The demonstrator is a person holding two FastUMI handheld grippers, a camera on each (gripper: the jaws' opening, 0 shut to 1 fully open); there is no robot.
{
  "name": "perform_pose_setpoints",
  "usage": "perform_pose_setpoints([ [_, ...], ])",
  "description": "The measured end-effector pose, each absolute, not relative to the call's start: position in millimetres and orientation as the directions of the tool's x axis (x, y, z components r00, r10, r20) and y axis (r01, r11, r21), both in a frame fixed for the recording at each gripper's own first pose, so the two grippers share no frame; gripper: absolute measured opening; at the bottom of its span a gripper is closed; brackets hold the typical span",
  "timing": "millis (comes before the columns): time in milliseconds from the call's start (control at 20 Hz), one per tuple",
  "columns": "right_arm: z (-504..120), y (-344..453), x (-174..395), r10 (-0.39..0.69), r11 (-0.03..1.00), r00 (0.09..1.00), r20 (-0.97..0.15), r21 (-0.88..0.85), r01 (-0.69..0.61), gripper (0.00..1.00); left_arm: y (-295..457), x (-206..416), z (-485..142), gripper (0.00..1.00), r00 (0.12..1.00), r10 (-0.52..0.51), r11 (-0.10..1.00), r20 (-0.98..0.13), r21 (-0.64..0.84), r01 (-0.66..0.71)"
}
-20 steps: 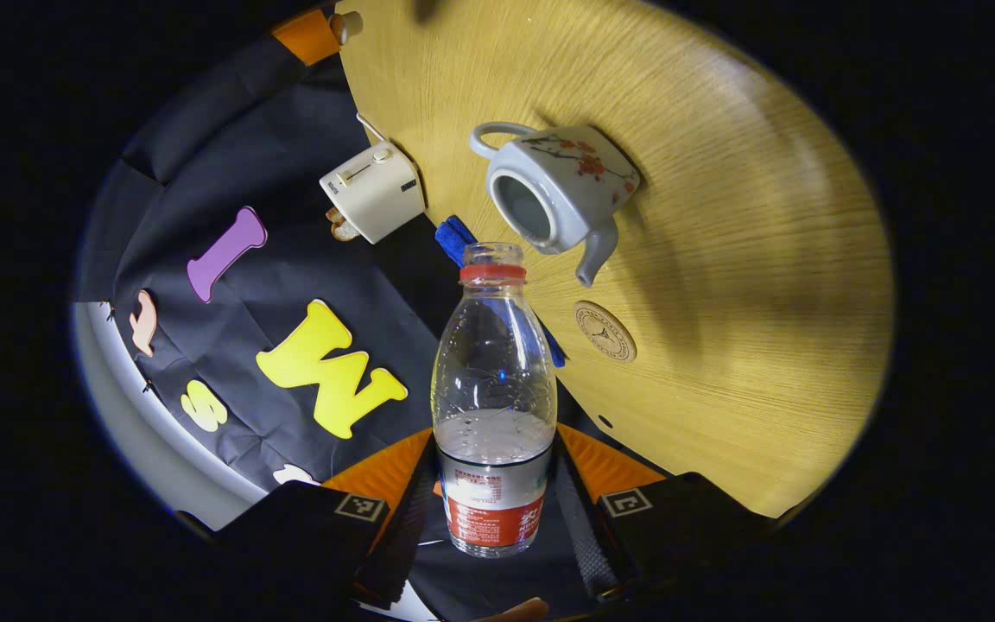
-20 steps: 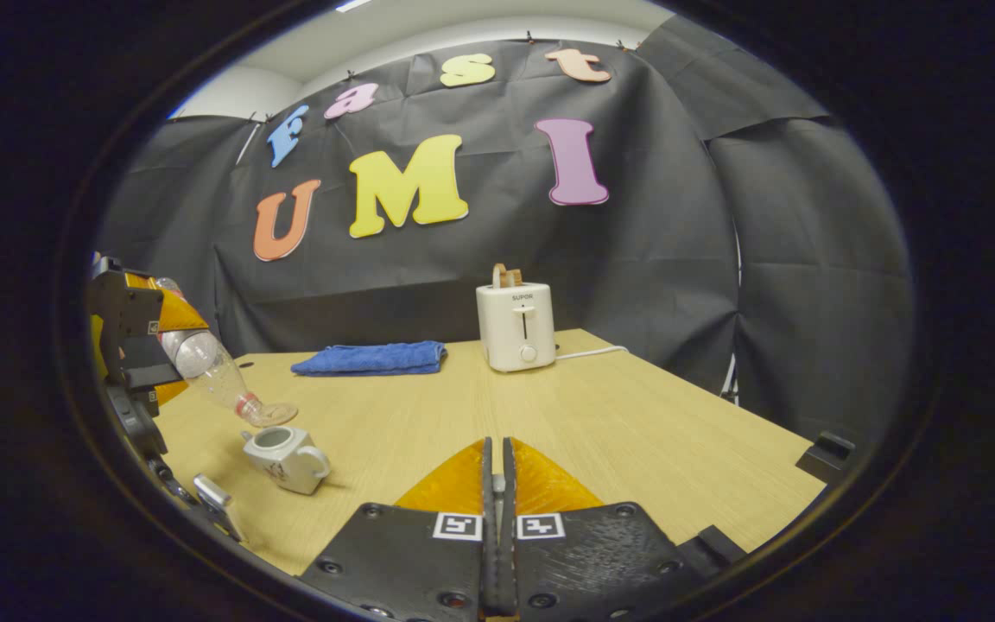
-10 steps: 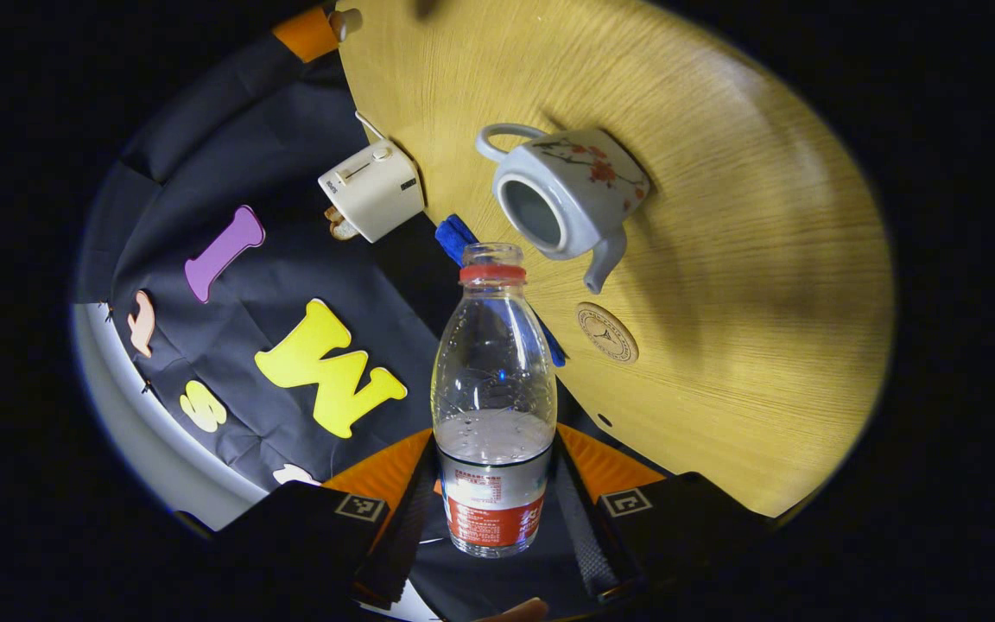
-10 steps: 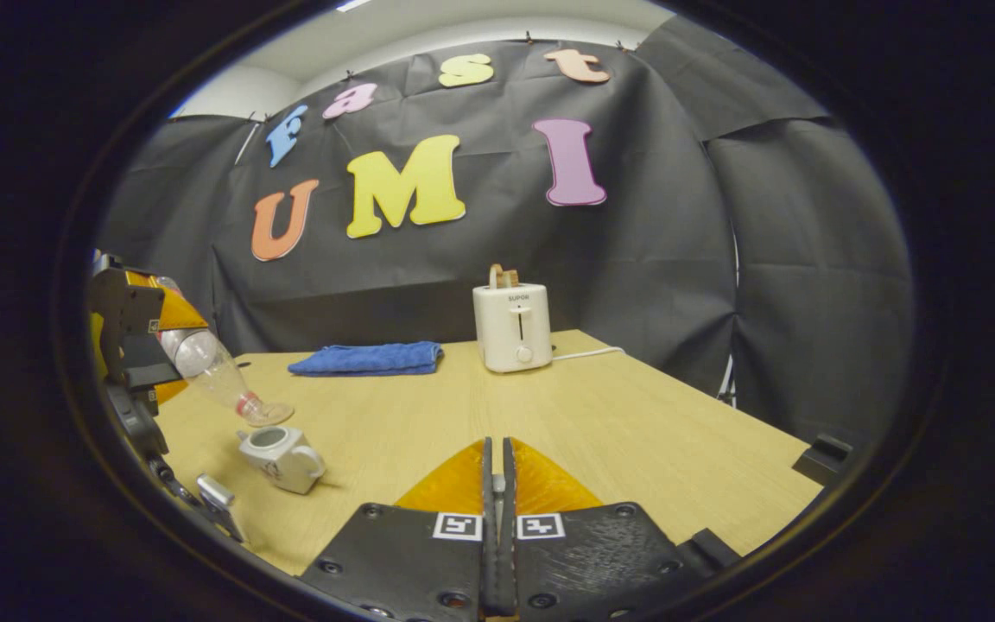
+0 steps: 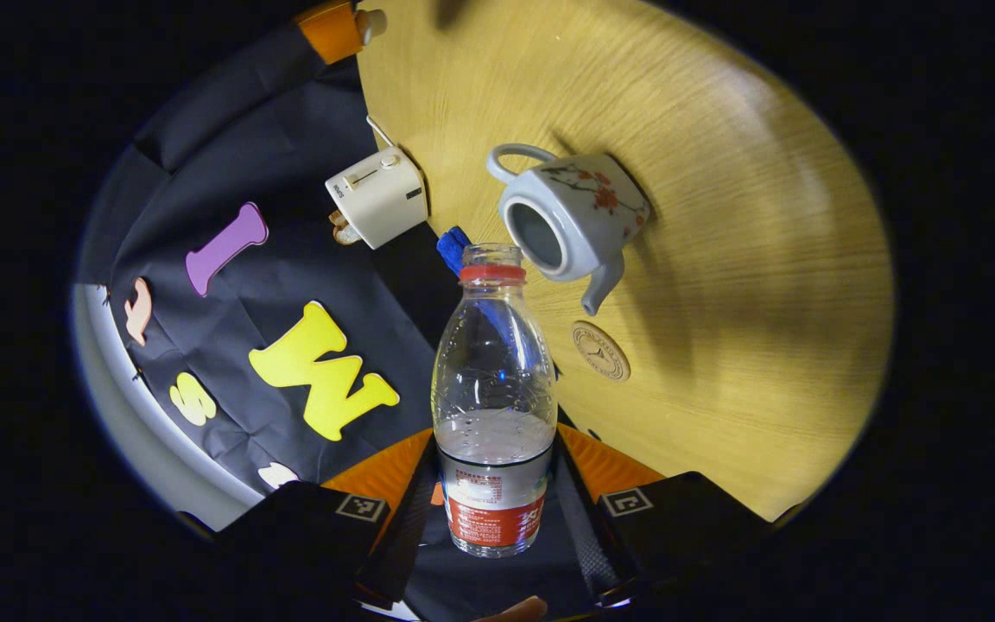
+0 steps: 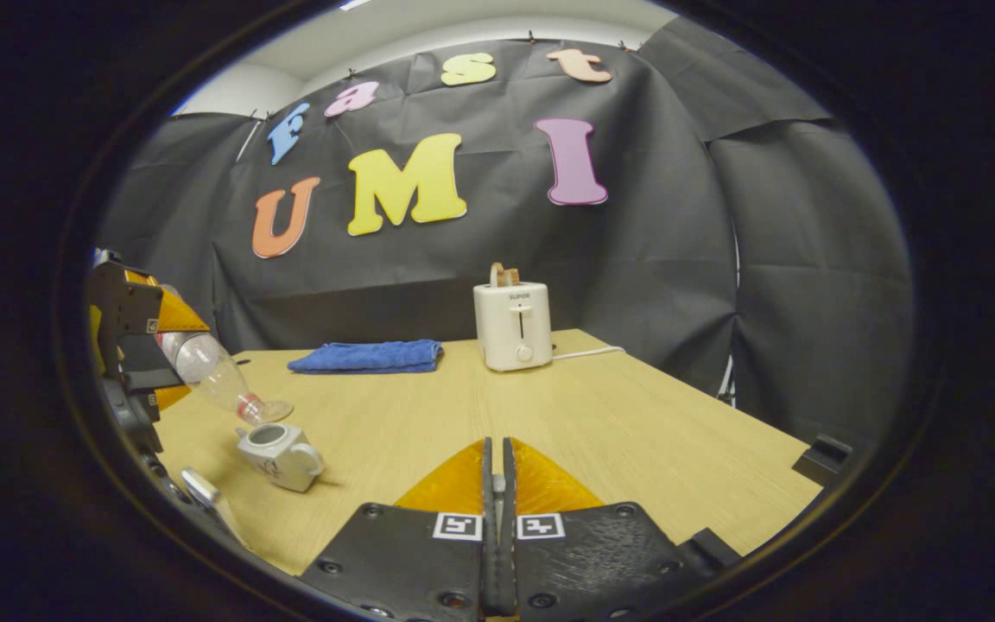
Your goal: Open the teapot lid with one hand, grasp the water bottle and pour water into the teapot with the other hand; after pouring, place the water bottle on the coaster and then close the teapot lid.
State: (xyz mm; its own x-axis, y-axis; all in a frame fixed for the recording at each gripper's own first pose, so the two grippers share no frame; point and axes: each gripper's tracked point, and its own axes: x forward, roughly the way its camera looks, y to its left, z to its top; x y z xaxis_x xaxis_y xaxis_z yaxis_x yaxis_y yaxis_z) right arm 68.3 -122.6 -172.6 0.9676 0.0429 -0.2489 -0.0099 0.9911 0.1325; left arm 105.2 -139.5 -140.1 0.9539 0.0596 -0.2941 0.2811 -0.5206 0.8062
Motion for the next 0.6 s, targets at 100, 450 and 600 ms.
perform_pose_setpoints([
  [100, -171.5, -123.2, 67.8, 0.042, 0.991, 0.968, -0.246, 0.134, -0.009, 0.0, -140.0, 105.9, -145.1, 0.76, 0.943, 0.027, -0.425, -0.333, 0.85, 0.312],
  [450, -162.4, -130.7, 64.9, 0.02, 0.991, 0.974, -0.225, 0.133, 0.011, 0.0, -138.6, 107.2, -132.1, 0.76, 0.915, -0.092, 0.042, -0.394, 0.916, 0.399],
  [600, -164.0, -129.3, 63.9, 0.021, 0.992, 0.974, -0.225, 0.125, 0.007, 0.0, -130.4, 110.1, -121.7, 0.76, 0.918, -0.112, 0.248, -0.381, 0.884, 0.397],
])
